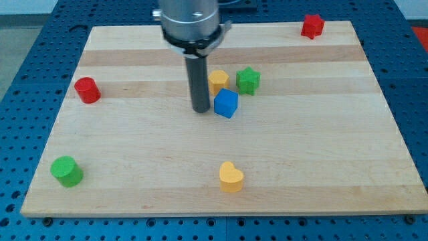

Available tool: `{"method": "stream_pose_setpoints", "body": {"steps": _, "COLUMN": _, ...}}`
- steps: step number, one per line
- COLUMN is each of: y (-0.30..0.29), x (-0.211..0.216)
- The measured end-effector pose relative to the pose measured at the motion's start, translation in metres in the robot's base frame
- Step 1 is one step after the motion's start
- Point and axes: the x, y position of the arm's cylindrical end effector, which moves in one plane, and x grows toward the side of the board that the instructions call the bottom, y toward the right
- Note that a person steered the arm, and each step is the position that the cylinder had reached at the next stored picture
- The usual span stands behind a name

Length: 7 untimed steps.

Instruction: Move the blue cube closer to green star

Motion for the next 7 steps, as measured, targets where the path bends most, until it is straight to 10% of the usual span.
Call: {"method": "stream_pose_setpoints", "body": {"steps": 7, "y": 0.029, "x": 0.002}}
